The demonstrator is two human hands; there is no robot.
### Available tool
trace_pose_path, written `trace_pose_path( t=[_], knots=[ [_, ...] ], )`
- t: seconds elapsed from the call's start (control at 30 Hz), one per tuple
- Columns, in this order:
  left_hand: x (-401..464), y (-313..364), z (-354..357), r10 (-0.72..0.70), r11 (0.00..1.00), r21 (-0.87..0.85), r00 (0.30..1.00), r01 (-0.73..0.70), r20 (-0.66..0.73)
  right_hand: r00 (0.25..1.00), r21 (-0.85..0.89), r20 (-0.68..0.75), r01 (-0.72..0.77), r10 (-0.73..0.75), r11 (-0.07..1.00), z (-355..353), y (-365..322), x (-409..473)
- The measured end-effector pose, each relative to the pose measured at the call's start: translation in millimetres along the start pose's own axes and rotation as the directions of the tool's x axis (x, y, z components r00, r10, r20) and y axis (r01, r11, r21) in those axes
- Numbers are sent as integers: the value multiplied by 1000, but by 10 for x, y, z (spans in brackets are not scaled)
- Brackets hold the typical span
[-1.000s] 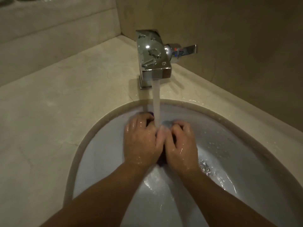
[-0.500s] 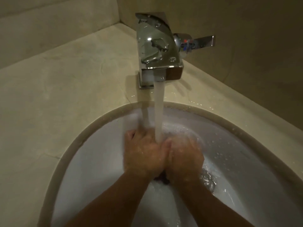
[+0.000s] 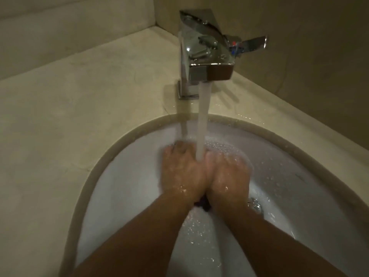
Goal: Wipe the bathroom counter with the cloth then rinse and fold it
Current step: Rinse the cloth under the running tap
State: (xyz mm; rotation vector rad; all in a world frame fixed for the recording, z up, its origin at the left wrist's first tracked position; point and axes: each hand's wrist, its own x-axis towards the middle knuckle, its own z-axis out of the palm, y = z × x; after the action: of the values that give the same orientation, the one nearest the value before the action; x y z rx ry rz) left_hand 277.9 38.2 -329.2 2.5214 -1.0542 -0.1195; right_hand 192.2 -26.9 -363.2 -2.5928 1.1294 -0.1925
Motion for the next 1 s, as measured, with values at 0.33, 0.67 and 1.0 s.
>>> trace_pose_path(
  t=[0.33, 0.67, 1.0],
  knots=[
    [-98, -81, -375, -72, 923, -371, 899, -105, -433, 847, 497, -523, 396, -97, 772, -608, -332, -51],
    [-357, -269, -32, 69, 989, -117, 984, -88, -164, 947, 448, -260, -52, 186, 893, -6, -124, -355],
    [-165, -190, 30, 136, 984, 130, 986, -122, -97, 872, 375, -485, 145, 60, 916, 140, -88, -91]
  ],
)
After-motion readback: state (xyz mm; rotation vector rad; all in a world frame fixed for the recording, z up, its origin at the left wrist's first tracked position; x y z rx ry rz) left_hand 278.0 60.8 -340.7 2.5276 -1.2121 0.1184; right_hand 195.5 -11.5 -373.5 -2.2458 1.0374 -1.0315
